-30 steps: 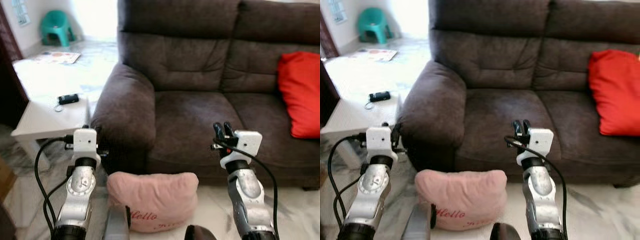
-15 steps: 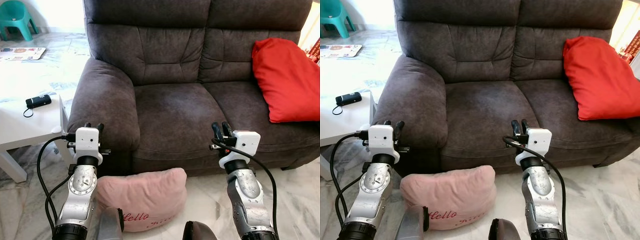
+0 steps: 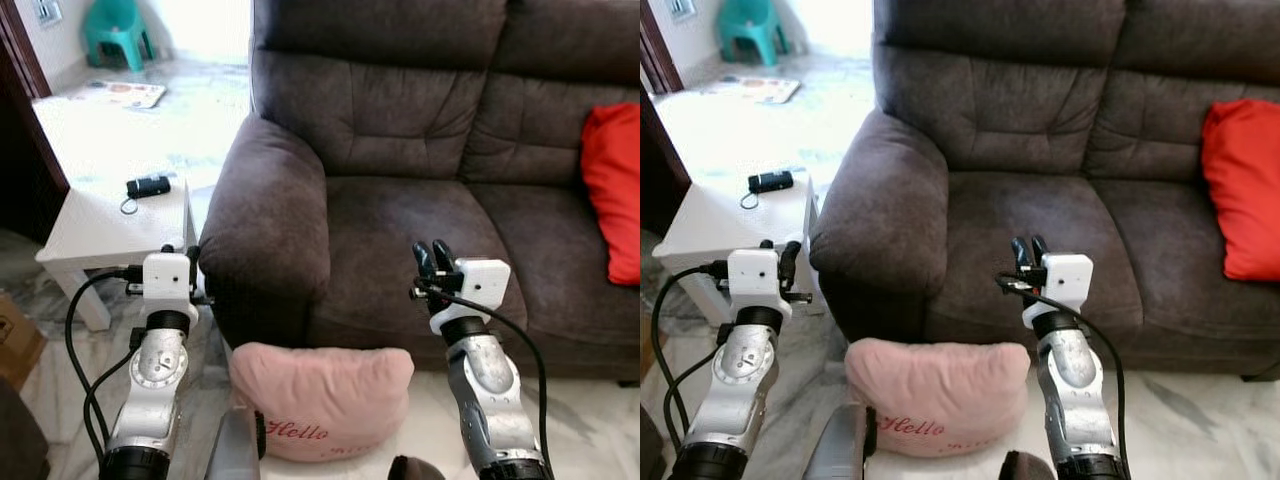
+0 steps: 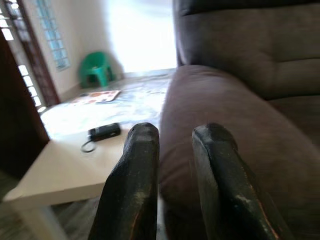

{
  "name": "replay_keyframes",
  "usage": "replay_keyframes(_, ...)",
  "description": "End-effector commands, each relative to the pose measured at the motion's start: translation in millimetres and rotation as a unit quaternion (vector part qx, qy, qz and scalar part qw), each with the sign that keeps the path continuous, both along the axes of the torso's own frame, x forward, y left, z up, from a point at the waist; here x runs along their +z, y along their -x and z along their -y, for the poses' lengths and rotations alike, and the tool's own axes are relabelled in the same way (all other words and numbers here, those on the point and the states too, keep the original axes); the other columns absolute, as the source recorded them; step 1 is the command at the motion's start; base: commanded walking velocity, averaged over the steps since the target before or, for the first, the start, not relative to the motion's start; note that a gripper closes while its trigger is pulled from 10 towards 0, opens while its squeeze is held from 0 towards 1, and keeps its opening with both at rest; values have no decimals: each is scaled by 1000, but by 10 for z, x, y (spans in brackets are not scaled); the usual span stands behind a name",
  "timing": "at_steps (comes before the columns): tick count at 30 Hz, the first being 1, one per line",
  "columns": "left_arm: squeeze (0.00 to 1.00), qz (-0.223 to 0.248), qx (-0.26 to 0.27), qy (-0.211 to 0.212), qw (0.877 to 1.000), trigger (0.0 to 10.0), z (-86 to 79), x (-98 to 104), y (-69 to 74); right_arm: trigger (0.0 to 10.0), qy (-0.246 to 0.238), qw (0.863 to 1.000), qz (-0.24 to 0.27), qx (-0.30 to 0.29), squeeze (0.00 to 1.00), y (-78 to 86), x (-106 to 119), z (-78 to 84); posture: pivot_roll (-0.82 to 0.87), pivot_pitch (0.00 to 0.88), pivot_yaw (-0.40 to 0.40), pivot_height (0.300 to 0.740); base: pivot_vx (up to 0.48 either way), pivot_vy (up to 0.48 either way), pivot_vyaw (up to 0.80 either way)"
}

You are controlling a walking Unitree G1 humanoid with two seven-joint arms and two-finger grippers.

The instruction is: Move the pillow to the sofa from floor

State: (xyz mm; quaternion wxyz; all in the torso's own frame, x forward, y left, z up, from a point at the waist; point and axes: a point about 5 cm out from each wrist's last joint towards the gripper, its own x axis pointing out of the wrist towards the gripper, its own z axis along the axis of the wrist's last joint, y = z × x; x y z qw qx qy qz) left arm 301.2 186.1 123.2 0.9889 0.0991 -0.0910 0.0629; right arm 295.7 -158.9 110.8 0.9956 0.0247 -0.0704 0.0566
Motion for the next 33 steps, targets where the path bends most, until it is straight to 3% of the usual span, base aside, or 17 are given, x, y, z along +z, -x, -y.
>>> replay_keyframes(1,0,6,-8,-1,1000,10000,38,30,-19,10000,-2,1000,4,-7,0,-1,29,49,98,0,-107,599,0,0,0)
replay_keyframes(33,0,-4,-19,6,1000,10000,70,-9,-9,10000,3,1000,5,-5,0,-18,55,48,97,0,-113,578,0,0,0)
